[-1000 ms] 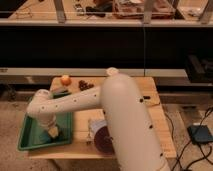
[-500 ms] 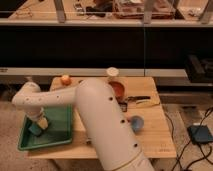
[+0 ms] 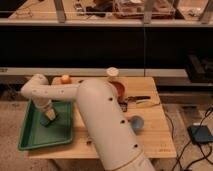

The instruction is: Wipe tray with sponge

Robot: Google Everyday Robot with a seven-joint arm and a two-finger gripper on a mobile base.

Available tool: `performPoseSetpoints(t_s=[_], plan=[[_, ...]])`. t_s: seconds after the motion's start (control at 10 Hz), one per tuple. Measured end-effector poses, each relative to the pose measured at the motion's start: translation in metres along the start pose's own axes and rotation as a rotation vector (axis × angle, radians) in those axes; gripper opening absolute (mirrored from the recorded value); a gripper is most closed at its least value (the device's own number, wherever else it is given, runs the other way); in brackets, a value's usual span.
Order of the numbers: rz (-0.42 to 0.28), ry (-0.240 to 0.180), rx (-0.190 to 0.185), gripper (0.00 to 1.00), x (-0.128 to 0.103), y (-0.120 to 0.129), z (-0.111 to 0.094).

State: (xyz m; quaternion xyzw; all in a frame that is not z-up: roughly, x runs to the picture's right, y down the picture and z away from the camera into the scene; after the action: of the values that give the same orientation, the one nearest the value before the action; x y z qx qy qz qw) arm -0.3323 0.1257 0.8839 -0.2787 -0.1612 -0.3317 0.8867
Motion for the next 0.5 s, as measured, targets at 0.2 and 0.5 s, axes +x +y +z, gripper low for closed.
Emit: performPoseSetpoints(t_s=[0.2, 0.5], plan=[[0.059, 0.017, 0.002, 0.00, 0.034, 0.019, -0.005], [0.103, 0.015, -0.006, 0.00, 0.042, 0.053, -0.006]])
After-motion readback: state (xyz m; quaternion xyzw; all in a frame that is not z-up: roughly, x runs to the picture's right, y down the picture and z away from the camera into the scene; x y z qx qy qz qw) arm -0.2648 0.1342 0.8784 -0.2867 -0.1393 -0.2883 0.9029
